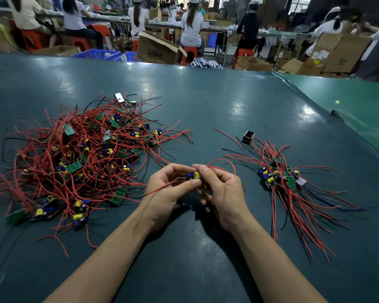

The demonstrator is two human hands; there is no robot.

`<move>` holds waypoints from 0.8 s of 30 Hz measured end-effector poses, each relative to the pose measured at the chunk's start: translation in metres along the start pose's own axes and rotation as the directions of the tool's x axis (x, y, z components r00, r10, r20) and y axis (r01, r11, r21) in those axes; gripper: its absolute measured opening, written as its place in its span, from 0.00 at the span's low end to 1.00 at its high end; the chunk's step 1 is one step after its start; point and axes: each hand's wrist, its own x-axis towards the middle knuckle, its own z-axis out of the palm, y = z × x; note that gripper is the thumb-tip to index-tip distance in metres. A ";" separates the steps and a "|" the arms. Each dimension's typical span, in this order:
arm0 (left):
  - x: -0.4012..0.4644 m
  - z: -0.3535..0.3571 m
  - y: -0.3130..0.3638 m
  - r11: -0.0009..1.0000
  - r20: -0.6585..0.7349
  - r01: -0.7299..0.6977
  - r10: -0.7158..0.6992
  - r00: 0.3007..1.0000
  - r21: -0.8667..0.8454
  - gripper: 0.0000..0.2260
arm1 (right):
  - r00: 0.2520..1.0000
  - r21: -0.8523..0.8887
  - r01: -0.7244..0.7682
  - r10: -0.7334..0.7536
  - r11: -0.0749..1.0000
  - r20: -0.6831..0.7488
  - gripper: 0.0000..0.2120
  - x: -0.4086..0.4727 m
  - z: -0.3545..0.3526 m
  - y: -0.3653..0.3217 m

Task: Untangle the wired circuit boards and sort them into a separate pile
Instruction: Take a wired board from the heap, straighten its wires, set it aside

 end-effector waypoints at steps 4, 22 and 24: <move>0.001 0.001 0.000 1.000 -0.005 -0.013 0.013 1.000 0.022 0.12 | 0.998 0.024 0.019 -0.018 1.000 -0.055 0.08 0.002 0.001 0.001; 0.001 0.002 0.004 0.996 -0.045 0.012 -0.016 0.999 -0.093 0.08 | 0.905 0.271 0.147 -0.018 0.951 -0.426 0.10 0.015 -0.018 -0.006; 0.001 0.001 0.005 0.996 -0.044 0.008 -0.011 0.999 -0.084 0.08 | 0.868 0.123 0.223 -0.139 0.967 -0.476 0.13 0.018 -0.024 -0.008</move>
